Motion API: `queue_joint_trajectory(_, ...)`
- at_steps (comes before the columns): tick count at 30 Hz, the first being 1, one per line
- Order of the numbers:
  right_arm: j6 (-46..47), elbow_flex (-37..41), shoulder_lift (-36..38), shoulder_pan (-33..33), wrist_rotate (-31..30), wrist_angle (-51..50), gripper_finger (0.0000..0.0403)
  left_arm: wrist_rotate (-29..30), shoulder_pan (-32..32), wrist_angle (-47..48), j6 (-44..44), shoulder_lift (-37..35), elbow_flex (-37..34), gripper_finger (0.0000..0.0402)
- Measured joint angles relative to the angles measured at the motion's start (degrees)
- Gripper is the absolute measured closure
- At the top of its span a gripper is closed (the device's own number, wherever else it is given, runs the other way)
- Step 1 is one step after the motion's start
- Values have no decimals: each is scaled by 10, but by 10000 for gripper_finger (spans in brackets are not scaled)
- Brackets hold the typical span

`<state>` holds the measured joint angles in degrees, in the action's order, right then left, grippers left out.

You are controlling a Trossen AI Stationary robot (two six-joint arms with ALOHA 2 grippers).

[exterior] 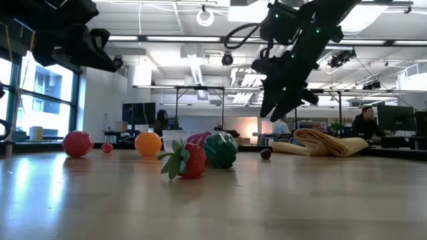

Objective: Pick and placing Produce into tupperware
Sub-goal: Put the dark red cherry into the transparent bin

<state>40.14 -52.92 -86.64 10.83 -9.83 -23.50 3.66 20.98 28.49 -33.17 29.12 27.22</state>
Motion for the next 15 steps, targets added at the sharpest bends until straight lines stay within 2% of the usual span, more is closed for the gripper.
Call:
queue_joint_trajectory(8,75,0,-59,-2,53,-8,251,0,0,0,0,0,0,396)
queue_joint_trajectory(15,91,0,-82,-19,49,15,251,0,0,0,0,0,0,396)
